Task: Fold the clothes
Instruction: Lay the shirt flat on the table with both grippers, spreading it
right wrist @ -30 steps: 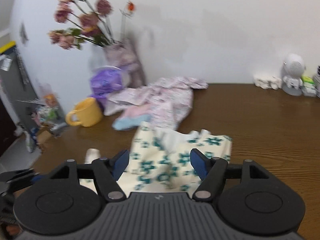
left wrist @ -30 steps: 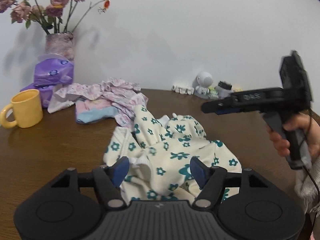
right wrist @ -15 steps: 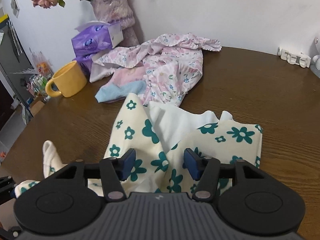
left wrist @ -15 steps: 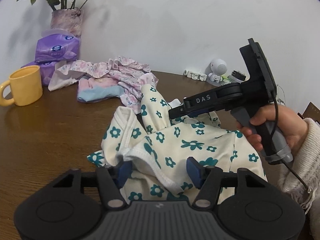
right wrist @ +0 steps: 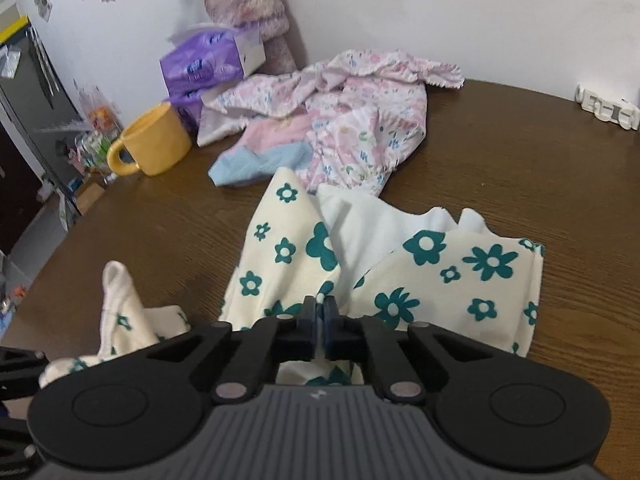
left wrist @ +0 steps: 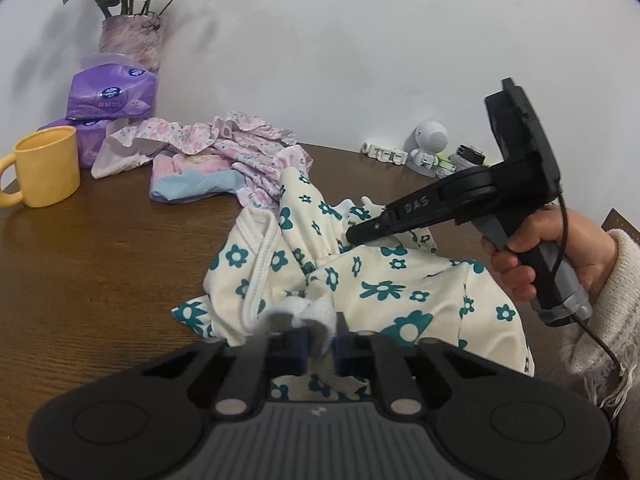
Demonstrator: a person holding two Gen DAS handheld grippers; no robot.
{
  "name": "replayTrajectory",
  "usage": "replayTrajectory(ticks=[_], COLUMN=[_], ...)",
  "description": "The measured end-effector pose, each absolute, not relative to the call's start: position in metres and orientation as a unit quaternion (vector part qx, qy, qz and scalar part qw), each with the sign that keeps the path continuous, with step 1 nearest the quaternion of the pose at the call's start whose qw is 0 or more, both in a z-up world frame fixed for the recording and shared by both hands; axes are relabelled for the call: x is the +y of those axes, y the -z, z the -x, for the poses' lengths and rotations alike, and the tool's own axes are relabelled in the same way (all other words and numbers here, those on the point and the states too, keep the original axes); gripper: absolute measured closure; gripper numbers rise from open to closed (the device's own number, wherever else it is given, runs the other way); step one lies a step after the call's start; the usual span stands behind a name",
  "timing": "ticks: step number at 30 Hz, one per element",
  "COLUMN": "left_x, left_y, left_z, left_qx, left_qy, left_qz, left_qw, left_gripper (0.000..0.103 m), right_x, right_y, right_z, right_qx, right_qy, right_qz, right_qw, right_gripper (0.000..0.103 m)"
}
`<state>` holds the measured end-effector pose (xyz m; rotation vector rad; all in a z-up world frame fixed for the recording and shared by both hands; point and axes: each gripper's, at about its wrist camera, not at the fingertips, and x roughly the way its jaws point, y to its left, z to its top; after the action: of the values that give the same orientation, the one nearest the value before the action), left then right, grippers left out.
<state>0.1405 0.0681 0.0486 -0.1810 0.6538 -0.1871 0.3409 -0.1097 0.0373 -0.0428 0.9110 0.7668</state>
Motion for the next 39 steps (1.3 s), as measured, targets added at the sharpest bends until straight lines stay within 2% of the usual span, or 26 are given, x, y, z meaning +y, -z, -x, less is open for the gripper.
replayTrajectory(ticks=[4, 15, 28, 39], left_x=[0.075, 0.116, 0.143, 0.164], left_y=[-0.05, -0.065, -0.097, -0.08], left_z=[-0.133, -0.101, -0.064, -0.034], left_qx=[0.317, 0.289, 0.238, 0.253], left_qy=[0.102, 0.064, 0.024, 0.003], left_qz=[0.088, 0.082, 0.059, 0.08], left_qw=[0.939, 0.952, 0.969, 0.964], left_gripper=[0.1, 0.101, 0.101, 0.101], right_x=[-0.129, -0.21, -0.305, -0.356], right_y=[-0.048, -0.079, -0.126, -0.119], right_z=[-0.336, -0.304, -0.217, -0.147], right_qx=[0.417, 0.367, 0.267, 0.248], right_qy=[-0.357, -0.305, -0.225, -0.17], right_qz=[-0.011, -0.088, -0.152, -0.177], right_qw=[0.836, 0.874, 0.925, 0.937], right_gripper=[0.101, 0.102, 0.102, 0.102])
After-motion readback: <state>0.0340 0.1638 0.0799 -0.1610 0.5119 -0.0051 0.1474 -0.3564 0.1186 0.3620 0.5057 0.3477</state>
